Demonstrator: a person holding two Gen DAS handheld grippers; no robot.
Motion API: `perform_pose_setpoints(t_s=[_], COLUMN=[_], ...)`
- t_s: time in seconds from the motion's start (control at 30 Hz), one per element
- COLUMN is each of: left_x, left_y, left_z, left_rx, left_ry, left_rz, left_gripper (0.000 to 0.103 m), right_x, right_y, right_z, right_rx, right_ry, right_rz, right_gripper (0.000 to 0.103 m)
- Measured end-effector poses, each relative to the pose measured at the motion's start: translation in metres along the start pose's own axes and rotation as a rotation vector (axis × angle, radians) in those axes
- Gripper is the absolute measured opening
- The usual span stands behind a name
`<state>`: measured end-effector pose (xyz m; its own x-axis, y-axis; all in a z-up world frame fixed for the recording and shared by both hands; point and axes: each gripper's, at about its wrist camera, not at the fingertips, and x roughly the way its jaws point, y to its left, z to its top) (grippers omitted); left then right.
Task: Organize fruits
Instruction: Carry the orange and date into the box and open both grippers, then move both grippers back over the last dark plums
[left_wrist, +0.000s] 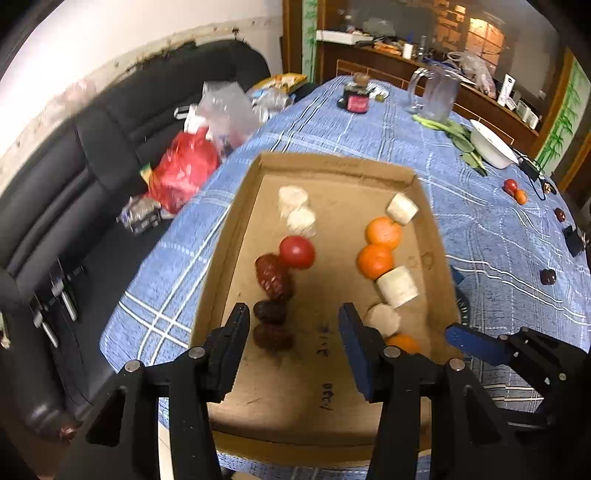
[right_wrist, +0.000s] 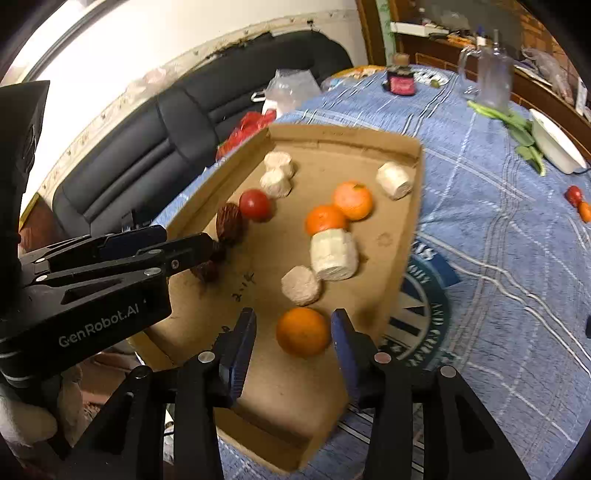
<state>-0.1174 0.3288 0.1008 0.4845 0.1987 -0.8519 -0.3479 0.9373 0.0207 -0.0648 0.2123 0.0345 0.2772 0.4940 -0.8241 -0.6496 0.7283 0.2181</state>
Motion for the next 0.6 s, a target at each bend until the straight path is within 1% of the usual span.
perform_pose_setpoints(t_s=[0.07, 0.13, 0.17, 0.3, 0.43, 0.6], left_x=[-0.009, -0.019, -0.023, -0.041, -0.054, -0.066], left_y=[-0.010, -0.023, -0.029, -0.059, -0.088, -0.119], left_z=[0.003, 0.006, 0.007, 0.008, 0.006, 0.004], left_rx=[0.024, 0.051, 0.063, 0.131, 0.192, 0.244], left_ry=[-0.023, -0.050, -0.062, -0.116, -0.149, -0.184], left_rz=[0.008, 0.016, 0.022, 0.042, 0.045, 0.042], left_gripper=[0.051, 0.056, 0.057, 0.059, 0.061, 0.064], right_x=[-0.011, -0.023, -0.027, -0.048, -0.069, -0.090], right_y=[-0.007, -0.017, -0.022, -0.044, -0.068, -0.087], right_z=[-0.003, -0.006, -0.007, -0.014, -0.024, -0.034], right_rx=[0.018, 0.040, 0.049, 0.101, 0.154, 0.173], right_ry=[-0.021, -0.040, -0.048, -0.079, -0.107, -0.138], right_rz=[-0.005, -0.013, -0.017, -0.040, -0.056, -0.070], right_gripper=[0.049, 0.050, 0.050, 0.051, 0.051, 0.052])
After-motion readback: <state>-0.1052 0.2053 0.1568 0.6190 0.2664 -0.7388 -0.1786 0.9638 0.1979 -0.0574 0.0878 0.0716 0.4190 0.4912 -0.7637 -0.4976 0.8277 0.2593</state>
